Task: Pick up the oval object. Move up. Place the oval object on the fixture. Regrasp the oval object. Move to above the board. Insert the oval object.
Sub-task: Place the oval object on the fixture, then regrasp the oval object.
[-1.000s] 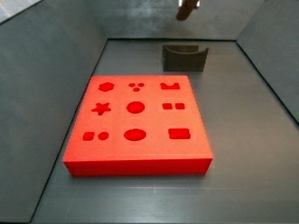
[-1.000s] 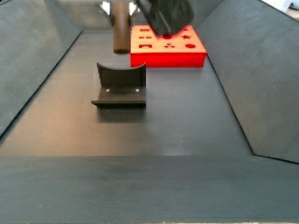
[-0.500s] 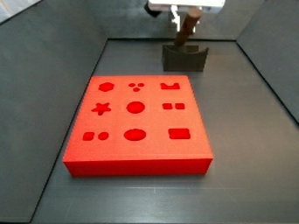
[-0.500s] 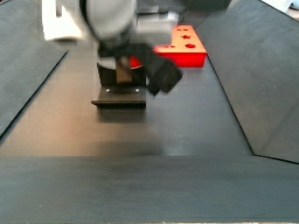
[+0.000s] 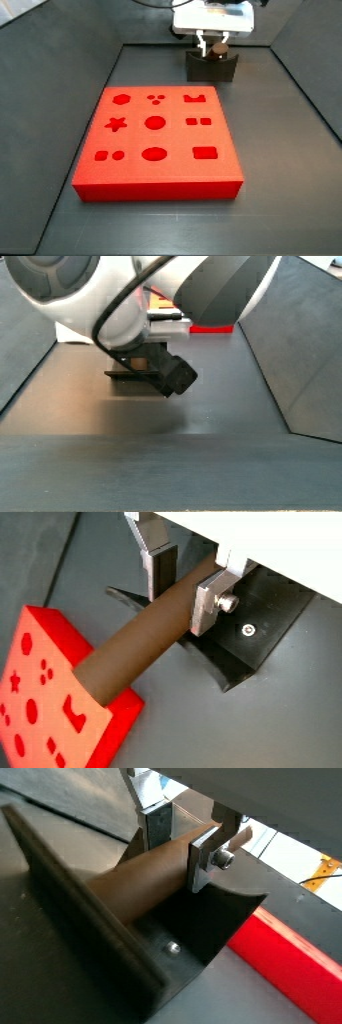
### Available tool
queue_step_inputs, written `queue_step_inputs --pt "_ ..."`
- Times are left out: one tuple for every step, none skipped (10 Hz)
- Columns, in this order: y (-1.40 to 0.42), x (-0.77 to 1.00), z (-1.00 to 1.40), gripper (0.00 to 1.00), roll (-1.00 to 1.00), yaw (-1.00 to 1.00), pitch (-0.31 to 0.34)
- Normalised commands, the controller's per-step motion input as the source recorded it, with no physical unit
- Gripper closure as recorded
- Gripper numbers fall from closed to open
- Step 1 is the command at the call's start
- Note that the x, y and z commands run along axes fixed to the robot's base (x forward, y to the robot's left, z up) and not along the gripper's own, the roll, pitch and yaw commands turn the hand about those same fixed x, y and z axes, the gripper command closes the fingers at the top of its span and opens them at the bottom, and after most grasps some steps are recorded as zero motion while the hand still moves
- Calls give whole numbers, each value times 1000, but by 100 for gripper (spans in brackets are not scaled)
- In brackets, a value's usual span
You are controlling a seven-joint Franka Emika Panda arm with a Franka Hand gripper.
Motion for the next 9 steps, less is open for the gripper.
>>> queue_step_inputs --pt "47 77 -236 100 -140 -89 -47" --pt "28 74 -224 100 -137 -70 -44" --pt "27 74 -224 100 -136 -54 -43" --pt "0 0 0 0 0 0 0" --pt "0 0 1000 0 -102 -4 -45" --pt "2 -9 1000 0 -97 5 -38" --pt "9 -26 1000 0 -65 21 -30" --pt "-2 -28 1000 0 -21 36 -17" --pt "-1 -35 1000 0 -3 40 -7"
